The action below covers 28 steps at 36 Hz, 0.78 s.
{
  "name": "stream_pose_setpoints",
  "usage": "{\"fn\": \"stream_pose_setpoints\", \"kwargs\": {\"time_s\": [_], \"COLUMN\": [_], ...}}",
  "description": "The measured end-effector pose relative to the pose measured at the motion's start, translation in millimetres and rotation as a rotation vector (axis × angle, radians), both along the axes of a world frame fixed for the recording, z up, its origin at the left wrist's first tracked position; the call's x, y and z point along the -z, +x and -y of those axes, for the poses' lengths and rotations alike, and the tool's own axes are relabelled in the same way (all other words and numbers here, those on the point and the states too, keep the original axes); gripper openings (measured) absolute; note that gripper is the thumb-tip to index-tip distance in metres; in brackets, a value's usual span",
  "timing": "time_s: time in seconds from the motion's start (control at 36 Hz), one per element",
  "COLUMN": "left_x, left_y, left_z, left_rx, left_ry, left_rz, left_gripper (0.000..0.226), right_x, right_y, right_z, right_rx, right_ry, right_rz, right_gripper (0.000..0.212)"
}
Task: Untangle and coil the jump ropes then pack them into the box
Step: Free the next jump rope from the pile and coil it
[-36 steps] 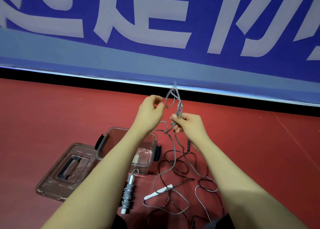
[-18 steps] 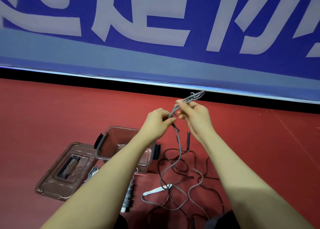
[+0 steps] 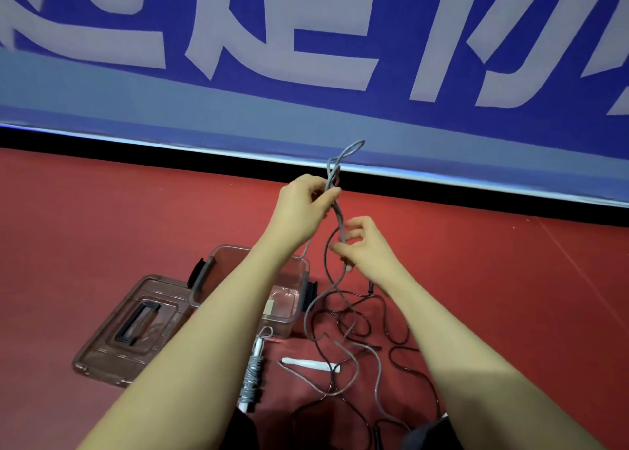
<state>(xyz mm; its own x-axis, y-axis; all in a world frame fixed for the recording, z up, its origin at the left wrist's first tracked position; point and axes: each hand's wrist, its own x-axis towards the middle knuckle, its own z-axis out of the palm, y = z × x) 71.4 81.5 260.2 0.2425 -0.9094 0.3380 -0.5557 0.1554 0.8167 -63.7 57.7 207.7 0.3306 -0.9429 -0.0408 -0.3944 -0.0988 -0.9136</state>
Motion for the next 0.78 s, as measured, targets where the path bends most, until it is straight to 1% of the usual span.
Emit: {"fn": "stream_pose_setpoints", "kwargs": {"time_s": [0.03,0.06,0.14,0.22,0.28,0.36,0.42,0.44,0.47,0.5,0.53,0.58,0.64,0.67,0.72,0.78], "left_x": [-2,-2,-1,3,7,12,16,17,19,20,21,25,31,34,40,43], "left_y": [0,2,4,8,9,8,8,7,6,6,6,6,6,6,6,6], "left_z": [0,0,2,4,4,6,7,5,4,2,0,-3,-5,-6,-6,-5], "left_rx": [0.0,-0.004,-0.021,-0.03,-0.011,0.035,0.029,0.026,0.033,0.051,0.085,0.181,0.262,0.283,0.291,0.289], "left_ry": [-0.013,-0.026,-0.049,-0.054,-0.042,0.039,0.109,0.142,0.163,0.185,0.209,0.326,0.449,0.473,0.446,0.391], "left_rz": [0.005,0.019,0.061,0.084,0.067,0.072,0.097,0.089,0.076,0.074,0.091,0.191,0.295,0.322,0.347,0.305], "left_gripper": [0.018,0.017,0.015,0.012,0.011,0.023,0.032,0.041,0.047,0.048,0.046,0.045,0.047,0.045,0.033,0.024], "right_x": [0,0,0,1,1,0,-3,-4,-6,-7,-8,-11,-15,-17,-21,-24], "right_y": [0,0,-2,-2,-3,-2,-1,-1,0,0,0,-1,-1,-2,-3,-4], "right_z": [0,1,2,0,-1,1,2,4,5,7,8,10,11,11,11,12], "right_rx": [-0.014,-0.046,-0.127,-0.15,-0.139,-0.071,-0.015,0.019,0.054,0.089,0.123,0.185,0.231,0.249,0.279,0.305], "right_ry": [0.001,-0.016,-0.046,0.027,0.018,-0.037,-0.039,-0.041,-0.049,-0.063,-0.078,-0.076,-0.052,-0.042,-0.026,-0.013], "right_rz": [0.024,0.018,0.022,0.082,0.051,0.041,0.101,0.147,0.188,0.214,0.239,0.311,0.373,0.396,0.46,0.517], "right_gripper": [0.044,0.041,0.021,0.013,0.004,0.017,0.012,0.01,0.012,0.016,0.021,0.025,0.023,0.022,0.021,0.021]}}
